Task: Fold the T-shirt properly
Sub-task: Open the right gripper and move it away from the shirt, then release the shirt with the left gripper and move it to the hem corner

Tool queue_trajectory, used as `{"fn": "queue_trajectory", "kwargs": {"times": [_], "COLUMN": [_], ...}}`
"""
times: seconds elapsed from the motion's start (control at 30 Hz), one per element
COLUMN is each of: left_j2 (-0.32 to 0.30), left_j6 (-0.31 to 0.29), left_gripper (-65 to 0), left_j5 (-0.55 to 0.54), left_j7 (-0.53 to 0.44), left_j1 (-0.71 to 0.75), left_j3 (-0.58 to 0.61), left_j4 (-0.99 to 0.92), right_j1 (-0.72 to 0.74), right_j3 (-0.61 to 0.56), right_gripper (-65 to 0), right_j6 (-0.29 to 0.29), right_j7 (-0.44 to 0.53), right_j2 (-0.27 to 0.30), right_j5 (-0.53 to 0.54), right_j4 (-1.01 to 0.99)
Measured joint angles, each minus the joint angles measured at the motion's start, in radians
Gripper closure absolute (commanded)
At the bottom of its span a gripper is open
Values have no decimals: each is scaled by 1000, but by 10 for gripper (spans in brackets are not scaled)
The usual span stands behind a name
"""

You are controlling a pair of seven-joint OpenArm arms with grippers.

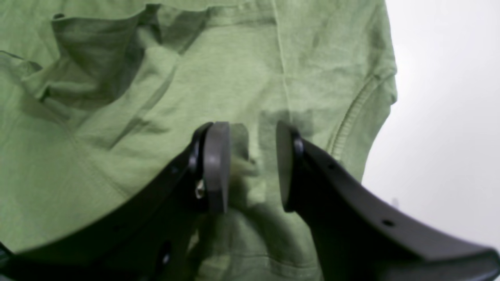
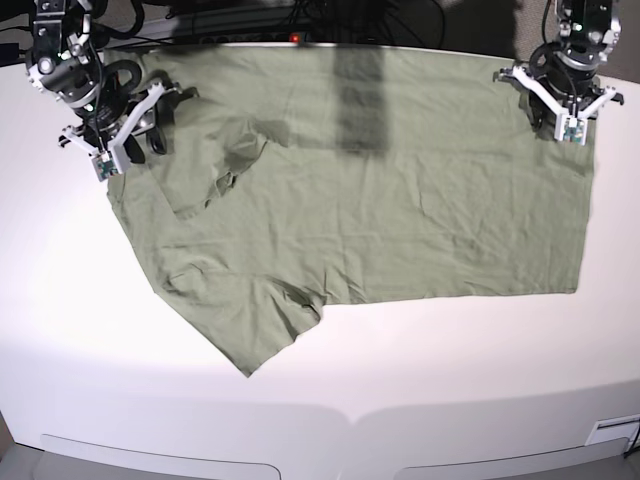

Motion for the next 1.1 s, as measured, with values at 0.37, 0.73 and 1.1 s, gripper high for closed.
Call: {"fn": "queue_trajectory", "kwargs": {"times": [0.37, 0.73, 1.1], "left_j2": [8, 8, 8], "left_j6": [-11, -14, -11], "left_gripper": [-190, -190, -454], "left_j5": [13, 141, 97], "left_j7": [52, 77, 82], "left_j1": [8, -35, -91], "left_j3": [10, 10, 10], "left_j4": [162, 265, 267], "right_j1": [53, 231, 250], "right_j3": [0, 0, 0], "right_gripper": [-192, -192, -475], "right_j6": [0, -1, 0], "right_j7": [0, -61, -109], "right_j2": [27, -3, -73], "right_j5": [228, 247, 243], "right_j4": [-1, -1, -1]}}
